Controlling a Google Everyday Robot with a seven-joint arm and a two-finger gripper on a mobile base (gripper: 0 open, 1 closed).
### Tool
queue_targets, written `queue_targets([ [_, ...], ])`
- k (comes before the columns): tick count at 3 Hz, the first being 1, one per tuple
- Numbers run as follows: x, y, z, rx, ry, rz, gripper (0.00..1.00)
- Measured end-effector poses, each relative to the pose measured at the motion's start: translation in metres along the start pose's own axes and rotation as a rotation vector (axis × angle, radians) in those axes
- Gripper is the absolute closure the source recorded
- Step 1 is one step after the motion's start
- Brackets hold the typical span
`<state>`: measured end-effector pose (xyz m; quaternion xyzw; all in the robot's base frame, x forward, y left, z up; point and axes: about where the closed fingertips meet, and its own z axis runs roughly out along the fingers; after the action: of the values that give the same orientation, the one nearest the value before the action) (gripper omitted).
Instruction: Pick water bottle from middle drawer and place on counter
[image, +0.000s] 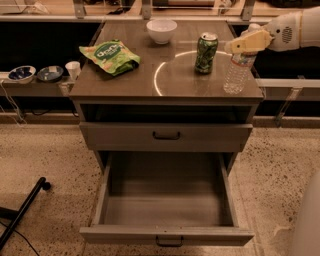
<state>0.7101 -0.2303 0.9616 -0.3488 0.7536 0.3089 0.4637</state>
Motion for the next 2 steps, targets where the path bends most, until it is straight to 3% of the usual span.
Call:
queue_targets([
  [1, 0.0, 0.0, 0.0, 0.0, 0.0, 0.0, 0.0],
  [2, -0.005, 0.0043, -0.0044, -0.023, 0.012, -0.063, 0.0],
])
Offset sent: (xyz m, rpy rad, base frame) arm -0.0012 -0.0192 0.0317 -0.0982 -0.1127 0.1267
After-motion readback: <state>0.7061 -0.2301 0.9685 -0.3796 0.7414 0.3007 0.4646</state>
